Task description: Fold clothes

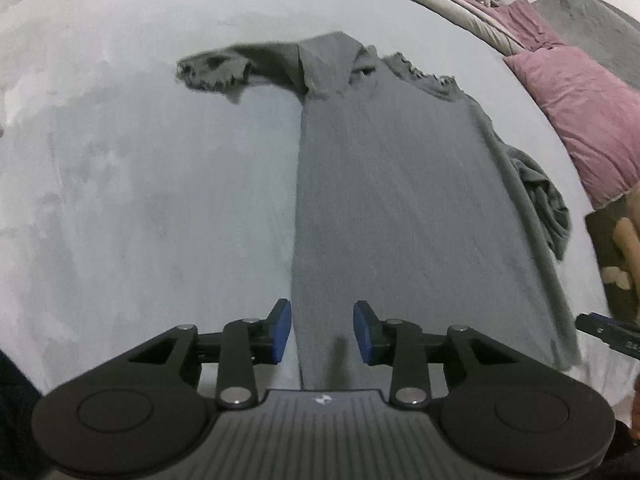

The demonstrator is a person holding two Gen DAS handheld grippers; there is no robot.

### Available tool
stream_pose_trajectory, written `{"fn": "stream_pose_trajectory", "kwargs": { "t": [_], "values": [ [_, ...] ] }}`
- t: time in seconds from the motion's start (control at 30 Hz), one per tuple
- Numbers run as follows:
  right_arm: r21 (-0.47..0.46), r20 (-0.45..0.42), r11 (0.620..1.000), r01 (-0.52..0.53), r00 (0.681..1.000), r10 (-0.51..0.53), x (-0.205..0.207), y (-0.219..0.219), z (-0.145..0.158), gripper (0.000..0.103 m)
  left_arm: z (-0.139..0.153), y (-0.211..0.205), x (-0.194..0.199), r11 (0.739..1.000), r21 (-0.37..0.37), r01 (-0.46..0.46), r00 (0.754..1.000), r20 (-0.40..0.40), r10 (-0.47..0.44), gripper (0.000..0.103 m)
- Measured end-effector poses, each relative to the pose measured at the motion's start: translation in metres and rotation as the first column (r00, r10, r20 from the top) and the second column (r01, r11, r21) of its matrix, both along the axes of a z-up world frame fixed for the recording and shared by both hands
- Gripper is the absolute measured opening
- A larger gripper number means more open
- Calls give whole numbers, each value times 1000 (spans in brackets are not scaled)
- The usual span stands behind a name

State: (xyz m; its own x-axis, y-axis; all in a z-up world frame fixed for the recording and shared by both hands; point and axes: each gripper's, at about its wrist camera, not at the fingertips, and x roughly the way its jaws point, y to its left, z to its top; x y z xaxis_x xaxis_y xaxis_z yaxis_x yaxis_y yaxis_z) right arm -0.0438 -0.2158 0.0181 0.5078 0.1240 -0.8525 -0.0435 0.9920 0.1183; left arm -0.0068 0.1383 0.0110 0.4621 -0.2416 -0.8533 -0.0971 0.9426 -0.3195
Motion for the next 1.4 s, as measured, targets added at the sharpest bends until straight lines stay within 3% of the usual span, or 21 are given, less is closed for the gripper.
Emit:
{"fn": "stream_pose_trajectory", "kwargs": {
  "t": [0.4, 0.83, 1.4],
  "values": [
    [-4, 11, 999, -49, 999, 49, 44, 29, 4, 53, 3, 1, 37, 997, 80, -20, 1000, 16, 19, 34],
    [8, 36, 992, -127, 991, 127, 95, 73, 15, 53, 3, 16, 78, 994, 66, -88, 996, 24, 86, 34],
    [55, 72, 964, -262, 964, 258, 172, 155, 15, 54, -6, 48, 149, 974, 35, -224, 974, 39, 223, 38]
  ]
}}
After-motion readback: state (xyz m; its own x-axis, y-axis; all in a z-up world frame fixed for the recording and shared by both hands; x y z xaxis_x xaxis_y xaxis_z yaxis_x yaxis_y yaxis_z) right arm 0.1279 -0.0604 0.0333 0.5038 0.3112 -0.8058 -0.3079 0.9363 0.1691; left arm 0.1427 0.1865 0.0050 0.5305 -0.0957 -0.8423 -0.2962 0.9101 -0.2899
